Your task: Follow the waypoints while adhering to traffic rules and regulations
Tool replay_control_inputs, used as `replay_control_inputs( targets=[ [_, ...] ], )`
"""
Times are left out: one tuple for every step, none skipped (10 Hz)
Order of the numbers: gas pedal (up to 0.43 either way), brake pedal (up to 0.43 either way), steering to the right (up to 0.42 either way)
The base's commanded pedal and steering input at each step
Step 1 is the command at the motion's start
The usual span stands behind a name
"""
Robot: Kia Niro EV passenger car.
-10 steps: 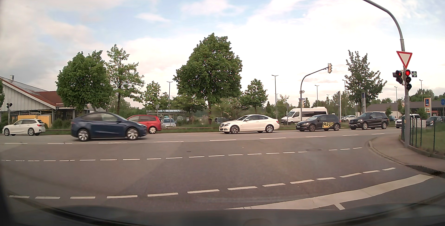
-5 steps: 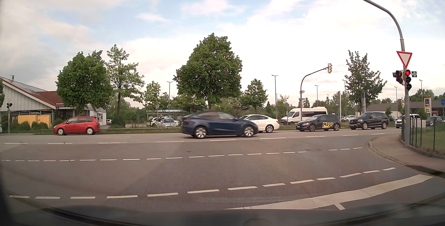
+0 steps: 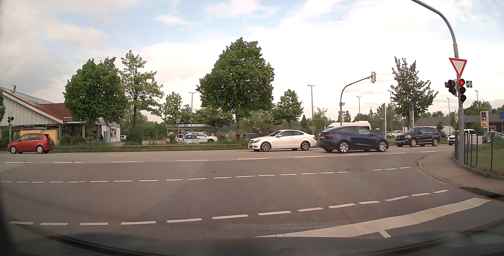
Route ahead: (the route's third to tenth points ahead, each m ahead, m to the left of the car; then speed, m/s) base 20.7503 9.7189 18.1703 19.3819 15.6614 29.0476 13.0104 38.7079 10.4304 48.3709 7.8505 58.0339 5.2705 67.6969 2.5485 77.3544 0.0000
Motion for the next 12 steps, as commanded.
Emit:
replay_control_inputs(
  targets=[
    [0.000, 0.360, -0.001],
    [0.000, 0.360, -0.001],
    [0.000, 0.360, -0.001],
    [0.000, 0.360, -0.002],
    [0.000, 0.360, -0.001],
    [0.000, 0.360, -0.001],
    [0.000, 0.360, -0.001],
    [0.000, 0.360, -0.001],
    [0.000, 0.360, -0.001],
    [0.000, 0.360, -0.001],
    [0.000, 0.360, -0.001],
    [0.000, 0.360, -0.001]
  ],
)
